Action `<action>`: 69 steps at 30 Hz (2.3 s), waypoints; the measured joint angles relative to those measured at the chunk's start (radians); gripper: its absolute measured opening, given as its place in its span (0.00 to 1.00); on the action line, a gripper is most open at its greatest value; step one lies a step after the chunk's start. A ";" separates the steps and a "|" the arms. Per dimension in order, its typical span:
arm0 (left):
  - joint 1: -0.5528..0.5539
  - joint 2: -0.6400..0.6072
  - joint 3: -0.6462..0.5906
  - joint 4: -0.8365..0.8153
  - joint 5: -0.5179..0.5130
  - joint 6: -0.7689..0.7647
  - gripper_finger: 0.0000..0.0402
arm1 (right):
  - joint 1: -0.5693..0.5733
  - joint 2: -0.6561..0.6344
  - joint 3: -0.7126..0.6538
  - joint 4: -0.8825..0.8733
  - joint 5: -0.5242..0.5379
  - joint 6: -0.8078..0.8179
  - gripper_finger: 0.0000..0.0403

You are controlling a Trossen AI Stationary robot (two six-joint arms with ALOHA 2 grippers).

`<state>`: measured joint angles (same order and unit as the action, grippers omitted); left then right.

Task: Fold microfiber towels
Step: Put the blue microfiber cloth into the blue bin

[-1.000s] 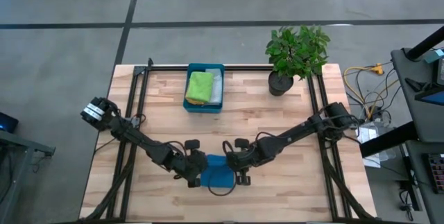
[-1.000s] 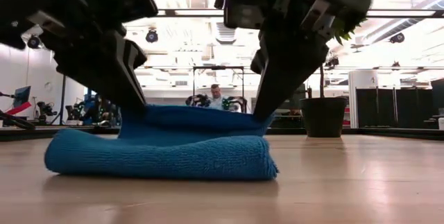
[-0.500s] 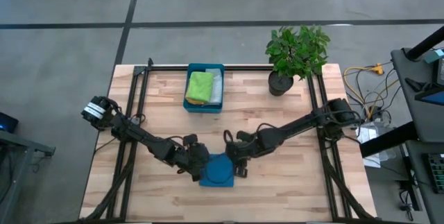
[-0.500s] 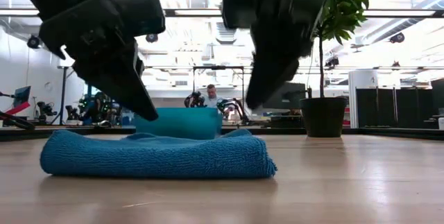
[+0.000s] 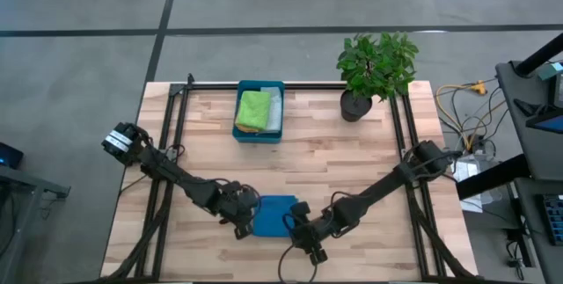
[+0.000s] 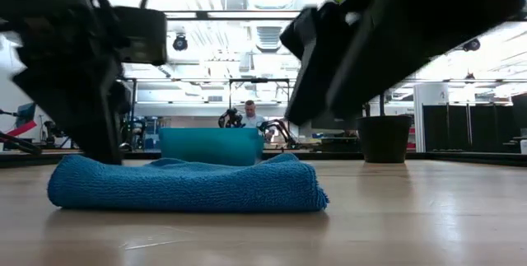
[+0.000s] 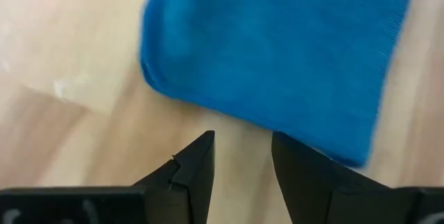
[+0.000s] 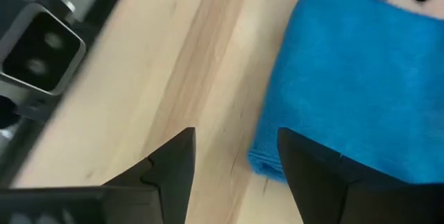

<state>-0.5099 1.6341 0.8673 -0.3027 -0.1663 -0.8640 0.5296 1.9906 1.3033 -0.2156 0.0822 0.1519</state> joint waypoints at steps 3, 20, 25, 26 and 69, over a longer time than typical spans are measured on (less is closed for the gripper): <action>-0.031 0.000 0.003 0.004 0.000 -0.048 0.32 | 0.011 0.038 0.000 0.028 0.036 -0.031 0.51; -0.185 0.000 0.024 0.011 -0.002 -0.306 0.32 | 0.000 0.090 0.025 -0.131 0.105 0.199 0.07; -0.211 0.000 0.032 0.015 -0.007 -0.367 0.32 | -0.026 0.020 0.093 -0.197 -0.039 0.081 0.03; -0.213 0.000 0.032 0.025 -0.007 -0.374 0.32 | -0.035 -0.003 0.110 -0.211 -0.069 0.065 0.03; 0.039 0.032 0.165 0.245 -0.055 0.190 0.47 | -0.179 -0.118 0.262 -0.404 -0.165 0.084 0.03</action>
<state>-0.4706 1.6665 1.0327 -0.0576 -0.2211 -0.6736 0.3504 1.8725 1.5654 -0.6201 -0.0826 0.2359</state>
